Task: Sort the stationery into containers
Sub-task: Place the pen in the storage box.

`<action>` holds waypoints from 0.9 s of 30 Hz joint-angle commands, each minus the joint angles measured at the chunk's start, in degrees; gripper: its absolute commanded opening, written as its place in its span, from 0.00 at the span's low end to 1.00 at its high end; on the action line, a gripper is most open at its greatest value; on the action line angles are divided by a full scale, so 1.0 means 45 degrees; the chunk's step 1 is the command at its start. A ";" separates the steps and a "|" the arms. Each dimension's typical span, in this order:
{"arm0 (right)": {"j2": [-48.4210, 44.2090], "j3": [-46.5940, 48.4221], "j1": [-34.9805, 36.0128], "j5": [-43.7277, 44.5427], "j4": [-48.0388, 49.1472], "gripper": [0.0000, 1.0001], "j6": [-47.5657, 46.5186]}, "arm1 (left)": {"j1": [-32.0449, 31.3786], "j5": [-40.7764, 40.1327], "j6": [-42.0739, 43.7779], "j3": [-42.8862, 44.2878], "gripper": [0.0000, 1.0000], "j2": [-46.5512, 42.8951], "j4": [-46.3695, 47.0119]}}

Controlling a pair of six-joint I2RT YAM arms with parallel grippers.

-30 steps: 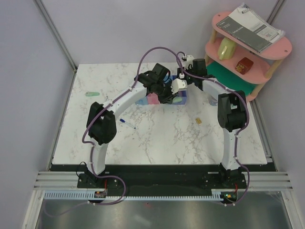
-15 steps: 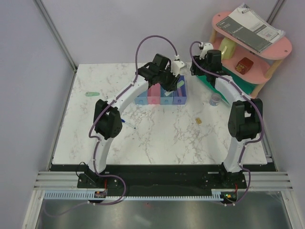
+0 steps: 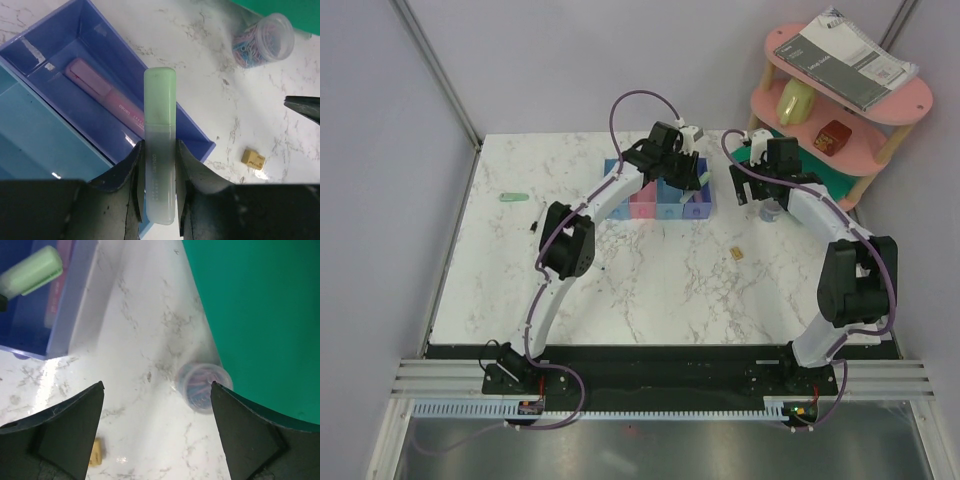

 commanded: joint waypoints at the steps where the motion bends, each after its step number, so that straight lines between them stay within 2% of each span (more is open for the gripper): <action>1: -0.0714 -0.0174 -0.0779 0.0371 -0.0701 0.95 -0.0797 | 0.0128 0.0315 -0.2057 0.0660 0.02 0.0261 0.1617; 8: -0.0362 -0.0446 -0.1327 0.0488 -0.1093 0.96 -0.0993 | 0.0362 0.0042 -0.3659 0.0739 0.02 0.0555 0.2750; 16: 0.0458 -0.0604 -0.1836 0.0273 -0.0820 0.95 -0.0974 | 0.0401 -0.1478 -0.3720 0.0738 0.02 0.0886 0.2946; 23: 0.1531 0.0040 -0.1836 0.0253 -0.0683 0.95 -0.0955 | 0.0460 -0.1481 -0.3700 0.0797 0.02 0.1374 0.3336; 24: 0.1804 0.0138 -0.1836 0.0215 -0.0664 0.94 -0.0954 | 0.0460 -0.1462 -0.3662 0.0778 0.03 0.1414 0.3337; 27: 0.2292 0.0509 -0.1836 0.0117 -0.0664 0.92 -0.0799 | 0.0479 -0.1423 -0.3700 0.0758 0.19 0.1492 0.3376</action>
